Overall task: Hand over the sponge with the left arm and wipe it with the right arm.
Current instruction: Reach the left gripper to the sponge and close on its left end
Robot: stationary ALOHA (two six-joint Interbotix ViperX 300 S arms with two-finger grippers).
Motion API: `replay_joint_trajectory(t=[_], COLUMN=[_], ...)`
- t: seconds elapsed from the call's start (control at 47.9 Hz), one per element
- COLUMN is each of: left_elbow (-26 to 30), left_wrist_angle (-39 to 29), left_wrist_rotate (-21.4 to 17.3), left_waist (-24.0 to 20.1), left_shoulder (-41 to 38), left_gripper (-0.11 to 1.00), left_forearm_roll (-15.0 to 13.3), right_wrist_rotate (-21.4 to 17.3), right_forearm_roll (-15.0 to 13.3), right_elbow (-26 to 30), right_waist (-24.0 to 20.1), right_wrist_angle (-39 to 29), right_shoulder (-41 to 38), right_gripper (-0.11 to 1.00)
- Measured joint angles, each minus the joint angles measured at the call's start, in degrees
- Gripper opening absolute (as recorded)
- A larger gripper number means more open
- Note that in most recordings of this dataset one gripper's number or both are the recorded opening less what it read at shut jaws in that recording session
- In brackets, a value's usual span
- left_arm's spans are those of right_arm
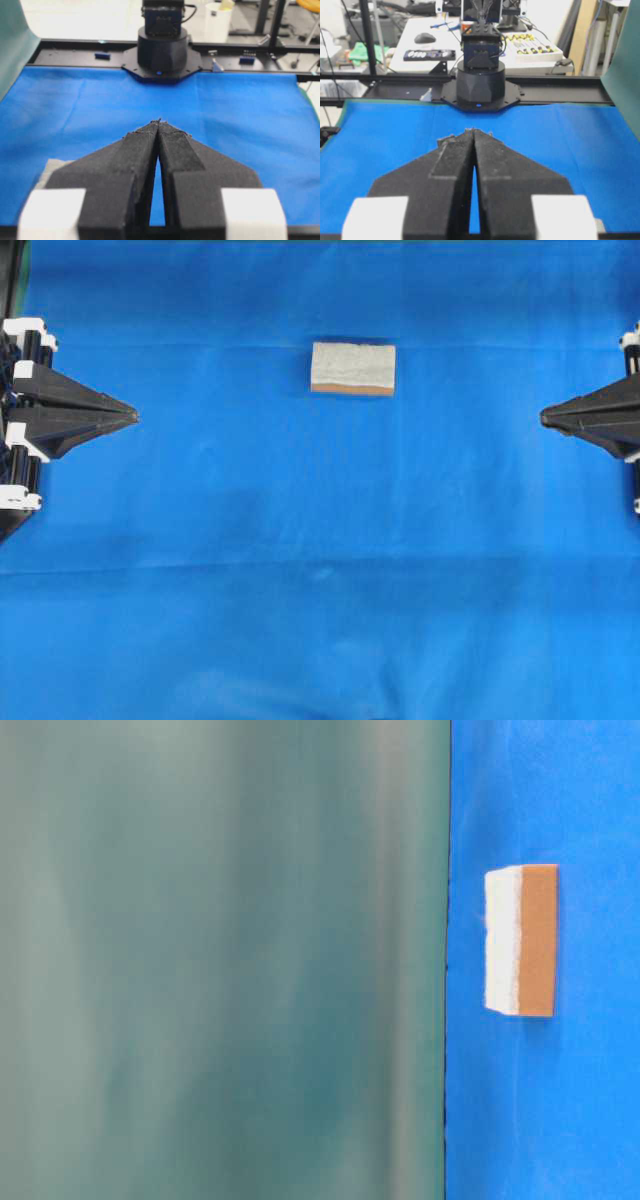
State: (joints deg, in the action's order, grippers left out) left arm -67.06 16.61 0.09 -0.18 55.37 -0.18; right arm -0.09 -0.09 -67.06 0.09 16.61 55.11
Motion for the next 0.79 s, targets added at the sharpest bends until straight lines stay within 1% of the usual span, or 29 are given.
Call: replay_joint_trajectory(t=[0.104,0.251,0.439,0.606,0.627,0.669,0.71,0.794], left_elbow=[-0.09,0.26,1.67,3.16,3.34,4.13,5.27,7.82], left_wrist_angle=[-0.44,-0.44,0.35,2.99,3.16,3.52,3.69,3.69], left_wrist_rotate=[-0.53,-2.29,-3.60,-5.80,-6.24,-7.21,-8.17,-10.11], left_waist=[-0.62,-2.72,-8.09,-12.83,-13.18,-14.15,-15.03,-16.35], left_shoulder=[-1.32,-3.78,-8.26,-15.56,-16.52,-18.81,-21.45,-26.63], left_gripper=[0.00,0.00,0.00,0.02,0.05,0.12,0.22,0.46], left_forearm_roll=[-1.32,-1.49,-1.49,-1.58,-1.58,-1.58,-1.58,-1.58], right_wrist_rotate=[0.00,-0.09,-0.09,-0.09,-0.09,-0.09,-0.09,-0.09], right_forearm_roll=[0.00,0.09,0.09,0.00,0.09,0.09,0.09,0.00], right_elbow=[0.18,1.23,1.49,1.49,1.49,1.49,1.49,1.49], right_waist=[0.00,0.00,0.00,0.00,0.00,0.00,0.00,0.00], right_wrist_angle=[-1.05,-4.22,-5.01,-5.19,-5.10,-5.19,-5.27,-5.36], right_shoulder=[-0.44,-1.41,-1.58,-1.58,-1.58,-1.58,-1.58,-1.58], right_gripper=[0.02,0.02,0.02,0.02,0.02,0.02,0.02,0.02])
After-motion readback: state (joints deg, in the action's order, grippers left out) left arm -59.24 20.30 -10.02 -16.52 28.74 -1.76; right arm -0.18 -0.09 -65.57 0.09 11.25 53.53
